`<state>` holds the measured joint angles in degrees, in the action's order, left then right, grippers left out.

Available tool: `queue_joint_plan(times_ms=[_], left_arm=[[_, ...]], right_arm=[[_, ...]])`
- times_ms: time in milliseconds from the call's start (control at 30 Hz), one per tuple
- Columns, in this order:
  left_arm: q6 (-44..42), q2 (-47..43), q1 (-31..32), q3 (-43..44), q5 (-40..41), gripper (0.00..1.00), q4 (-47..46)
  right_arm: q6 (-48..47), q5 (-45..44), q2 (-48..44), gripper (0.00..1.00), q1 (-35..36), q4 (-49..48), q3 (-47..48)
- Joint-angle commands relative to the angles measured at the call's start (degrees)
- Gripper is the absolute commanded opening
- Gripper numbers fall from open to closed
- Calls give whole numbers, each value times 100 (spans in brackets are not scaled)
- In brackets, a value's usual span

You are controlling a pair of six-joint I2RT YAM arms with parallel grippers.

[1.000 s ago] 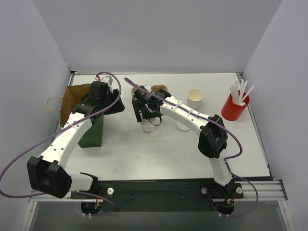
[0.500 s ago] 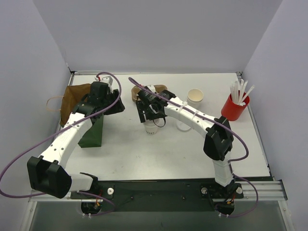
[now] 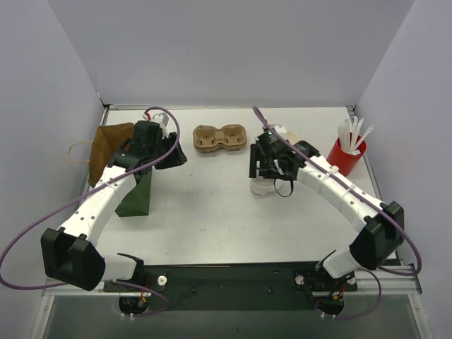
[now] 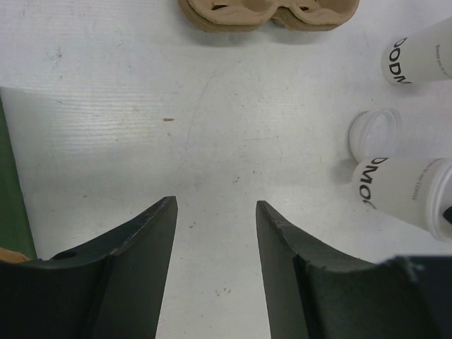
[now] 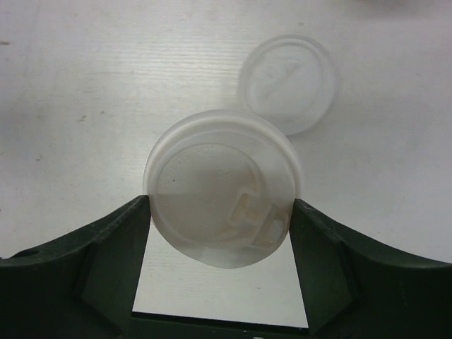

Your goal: Pack the takeout coffee

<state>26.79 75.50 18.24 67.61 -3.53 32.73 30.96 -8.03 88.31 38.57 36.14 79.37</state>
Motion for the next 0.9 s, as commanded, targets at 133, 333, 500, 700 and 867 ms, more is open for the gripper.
queue_joint_plan(times_ms=[133,333,500,700,867], left_arm=[[-15,78,206,147,-447,59,-382],[-68,175,329,296,-552,59,-364],[-94,219,373,332,-587,59,-355],[-112,210,373,279,-587,59,-381],[-121,219,373,287,-596,59,-373]], right_arm=[[270,-340,-1649,64,-1622,95,-1529],[24,-296,-1932,64,-2739,51,-2040],[-55,-269,-1651,64,-2951,-19,-2040],[-38,-243,-1484,64,-2943,-28,-2022],[-2,-252,-1466,66,-2943,-72,-2145]])
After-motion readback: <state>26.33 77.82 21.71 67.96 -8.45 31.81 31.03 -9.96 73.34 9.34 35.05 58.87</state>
